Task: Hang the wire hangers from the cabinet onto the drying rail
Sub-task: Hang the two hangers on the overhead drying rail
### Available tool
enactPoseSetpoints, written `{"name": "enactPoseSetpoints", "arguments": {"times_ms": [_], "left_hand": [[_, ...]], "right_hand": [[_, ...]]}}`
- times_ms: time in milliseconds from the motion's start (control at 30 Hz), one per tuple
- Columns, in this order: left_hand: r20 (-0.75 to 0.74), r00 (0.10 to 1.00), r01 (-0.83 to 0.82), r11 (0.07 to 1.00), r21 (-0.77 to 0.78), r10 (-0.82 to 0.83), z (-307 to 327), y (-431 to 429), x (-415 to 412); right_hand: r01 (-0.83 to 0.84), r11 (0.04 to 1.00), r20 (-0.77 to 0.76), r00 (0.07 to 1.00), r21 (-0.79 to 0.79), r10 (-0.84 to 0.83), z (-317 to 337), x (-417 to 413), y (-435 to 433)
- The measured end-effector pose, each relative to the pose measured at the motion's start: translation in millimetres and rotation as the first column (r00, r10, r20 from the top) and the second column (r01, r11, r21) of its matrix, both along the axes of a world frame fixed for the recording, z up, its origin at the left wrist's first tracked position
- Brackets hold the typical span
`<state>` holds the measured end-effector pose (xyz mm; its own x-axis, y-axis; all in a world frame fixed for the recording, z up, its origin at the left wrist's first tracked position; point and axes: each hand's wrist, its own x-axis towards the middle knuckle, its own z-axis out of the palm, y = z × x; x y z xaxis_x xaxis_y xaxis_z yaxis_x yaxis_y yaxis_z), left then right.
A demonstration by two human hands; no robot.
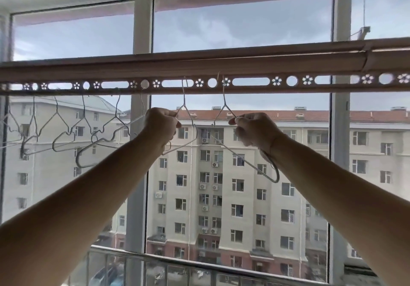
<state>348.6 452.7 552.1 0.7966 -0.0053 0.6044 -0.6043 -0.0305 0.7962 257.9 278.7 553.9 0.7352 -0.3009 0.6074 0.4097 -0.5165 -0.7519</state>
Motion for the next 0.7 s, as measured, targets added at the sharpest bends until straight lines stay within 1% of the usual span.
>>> {"name": "enactPoseSetpoints", "arguments": {"times_ms": [133,233,367,467,700], "left_hand": [[0.043,0.998,-0.033,0.999,-0.019,0.034,-2,1,11],[0.041,0.998,-0.049,0.999,-0.011,0.049,-1,2,20],[0.024,0.996,-0.083,0.997,-0.004,0.083,0,3,30],[-0.013,0.996,-0.091,0.995,0.037,0.091,-5,2,40],[-0.017,0.995,-0.100,0.992,0.082,0.102,-13,5,49]], "right_hand": [[-0.001,1.000,-0.006,1.000,0.008,0.001,2,21,1],[-0.004,0.997,-0.032,0.999,0.071,0.006,5,34,-3],[-0.008,0.990,-0.111,0.993,0.144,0.024,5,45,-7],[-0.012,0.984,-0.182,0.982,0.175,0.044,-3,49,-7],[-0.055,0.972,-0.170,0.981,0.228,0.096,-7,45,-1]]}}
